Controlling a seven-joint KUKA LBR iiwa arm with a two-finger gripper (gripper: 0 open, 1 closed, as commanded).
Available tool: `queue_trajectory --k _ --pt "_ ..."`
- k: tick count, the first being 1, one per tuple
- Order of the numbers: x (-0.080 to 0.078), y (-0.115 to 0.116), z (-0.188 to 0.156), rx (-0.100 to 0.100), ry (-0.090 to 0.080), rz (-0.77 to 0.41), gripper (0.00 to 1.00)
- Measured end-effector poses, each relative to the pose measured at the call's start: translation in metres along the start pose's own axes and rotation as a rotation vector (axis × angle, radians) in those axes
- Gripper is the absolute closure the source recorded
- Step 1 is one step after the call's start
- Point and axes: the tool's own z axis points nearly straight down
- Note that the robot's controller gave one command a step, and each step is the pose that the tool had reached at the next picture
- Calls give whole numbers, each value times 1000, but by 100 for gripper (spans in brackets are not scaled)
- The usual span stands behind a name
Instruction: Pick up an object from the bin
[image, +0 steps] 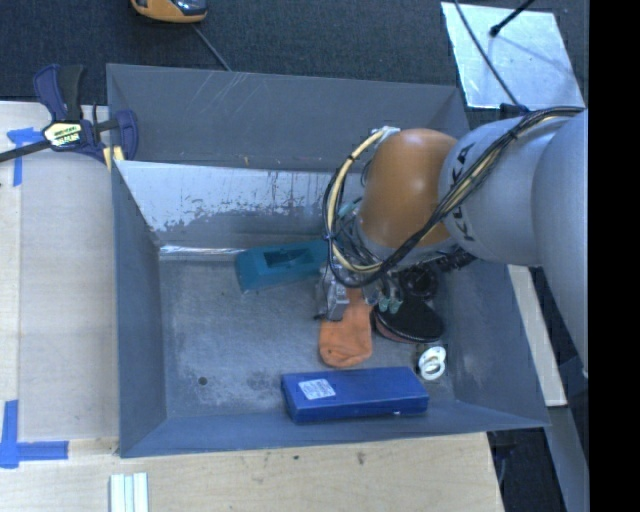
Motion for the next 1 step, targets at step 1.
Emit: queue_trajectory --k 1 --pt "3 0 2 1 11 0 0"
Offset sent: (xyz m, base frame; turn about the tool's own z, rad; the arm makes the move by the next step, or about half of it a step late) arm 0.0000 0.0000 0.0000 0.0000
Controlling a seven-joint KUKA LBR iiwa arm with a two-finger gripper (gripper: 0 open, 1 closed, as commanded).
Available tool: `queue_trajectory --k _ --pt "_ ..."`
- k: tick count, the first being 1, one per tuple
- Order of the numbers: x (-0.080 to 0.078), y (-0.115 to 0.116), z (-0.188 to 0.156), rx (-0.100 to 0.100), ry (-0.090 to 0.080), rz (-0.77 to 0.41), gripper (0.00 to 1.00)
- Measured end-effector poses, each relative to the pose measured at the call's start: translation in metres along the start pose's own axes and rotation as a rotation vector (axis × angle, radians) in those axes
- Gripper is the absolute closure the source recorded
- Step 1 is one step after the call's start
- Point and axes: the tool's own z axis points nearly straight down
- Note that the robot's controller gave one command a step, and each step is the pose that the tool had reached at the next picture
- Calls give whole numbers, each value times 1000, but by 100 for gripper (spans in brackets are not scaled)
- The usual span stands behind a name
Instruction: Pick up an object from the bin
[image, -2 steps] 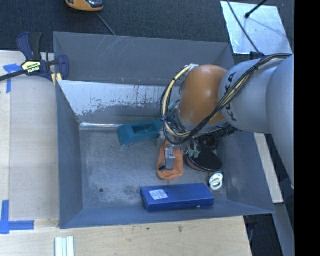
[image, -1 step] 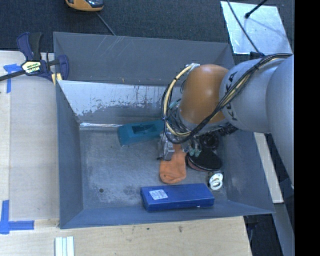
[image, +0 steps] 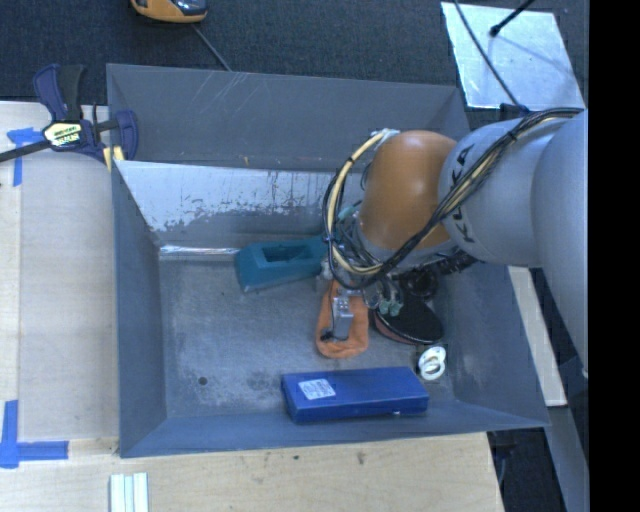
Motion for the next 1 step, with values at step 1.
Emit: queue_trajectory --k 1 --pt "-3 -1 -1 0 -10 2 100"
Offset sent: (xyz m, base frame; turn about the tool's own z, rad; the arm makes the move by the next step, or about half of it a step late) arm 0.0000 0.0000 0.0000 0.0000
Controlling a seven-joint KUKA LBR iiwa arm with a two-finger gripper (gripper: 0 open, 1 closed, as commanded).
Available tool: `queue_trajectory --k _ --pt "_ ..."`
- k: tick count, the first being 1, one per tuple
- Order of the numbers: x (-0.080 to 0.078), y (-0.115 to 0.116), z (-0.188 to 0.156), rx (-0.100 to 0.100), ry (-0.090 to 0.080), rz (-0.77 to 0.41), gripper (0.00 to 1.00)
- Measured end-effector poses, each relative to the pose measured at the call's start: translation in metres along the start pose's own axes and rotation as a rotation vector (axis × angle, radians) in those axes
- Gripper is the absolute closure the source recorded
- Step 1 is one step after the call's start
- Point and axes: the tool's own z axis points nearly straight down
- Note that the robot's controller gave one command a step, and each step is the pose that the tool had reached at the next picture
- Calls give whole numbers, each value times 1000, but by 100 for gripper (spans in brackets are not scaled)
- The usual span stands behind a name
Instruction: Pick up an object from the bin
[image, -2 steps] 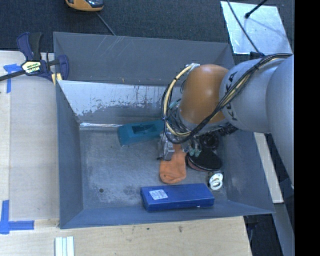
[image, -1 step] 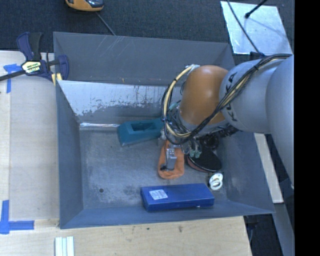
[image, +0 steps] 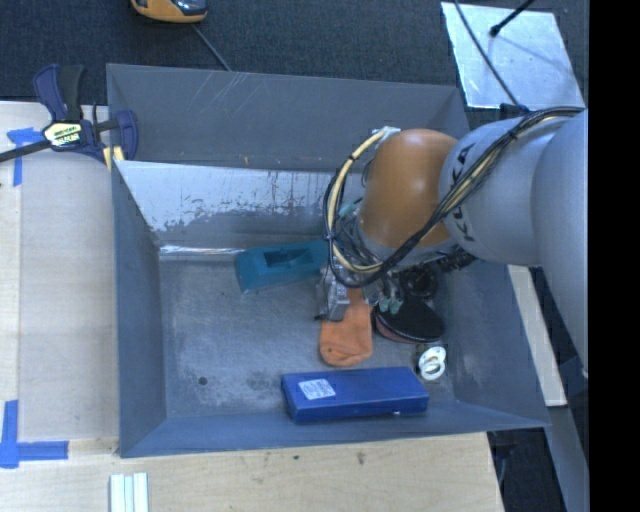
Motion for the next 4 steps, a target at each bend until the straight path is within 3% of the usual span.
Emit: queue_trajectory --k 1,2,3,4 --pt "3 0 1 0 10 -1 0" --pt "0 0 0 0 0 0 100" --pt "0 0 0 0 0 1 100" --pt "-9 -25 -37 0 3 -19 100"
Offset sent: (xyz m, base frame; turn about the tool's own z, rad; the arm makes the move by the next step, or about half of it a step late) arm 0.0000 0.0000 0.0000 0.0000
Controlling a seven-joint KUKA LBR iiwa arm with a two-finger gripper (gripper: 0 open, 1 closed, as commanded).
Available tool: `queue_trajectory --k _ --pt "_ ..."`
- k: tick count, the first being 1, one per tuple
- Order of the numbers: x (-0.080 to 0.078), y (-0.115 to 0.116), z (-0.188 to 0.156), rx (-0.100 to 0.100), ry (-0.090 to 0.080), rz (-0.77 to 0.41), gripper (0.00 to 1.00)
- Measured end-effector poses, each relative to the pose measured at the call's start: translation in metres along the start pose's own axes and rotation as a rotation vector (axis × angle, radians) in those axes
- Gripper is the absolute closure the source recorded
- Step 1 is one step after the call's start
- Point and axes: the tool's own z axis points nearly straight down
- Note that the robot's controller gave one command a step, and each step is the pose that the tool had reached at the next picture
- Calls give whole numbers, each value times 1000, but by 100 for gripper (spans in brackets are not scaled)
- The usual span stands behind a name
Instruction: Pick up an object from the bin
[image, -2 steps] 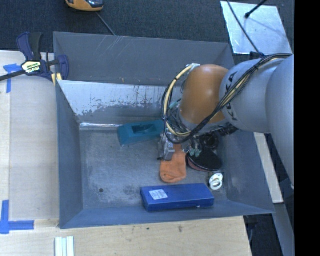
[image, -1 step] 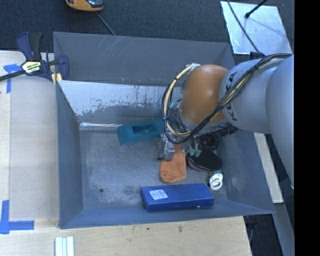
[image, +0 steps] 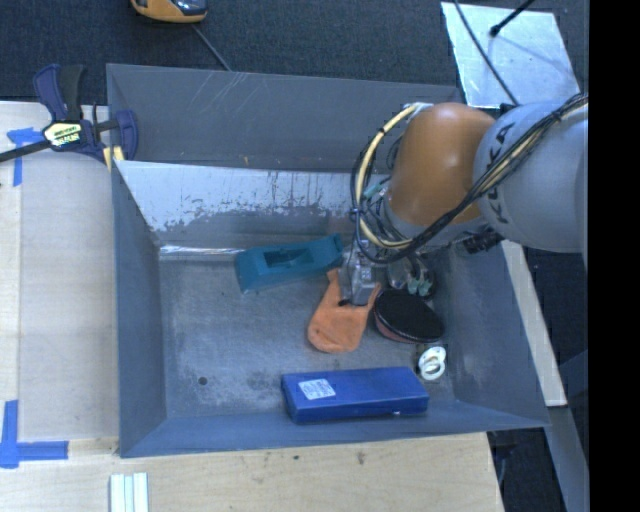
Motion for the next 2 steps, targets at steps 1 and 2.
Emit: queue_trajectory --k 1,2 --pt "2 -10 -51 2 -1 14 100" --pt "10 -12 -126 1 -6 109 0"
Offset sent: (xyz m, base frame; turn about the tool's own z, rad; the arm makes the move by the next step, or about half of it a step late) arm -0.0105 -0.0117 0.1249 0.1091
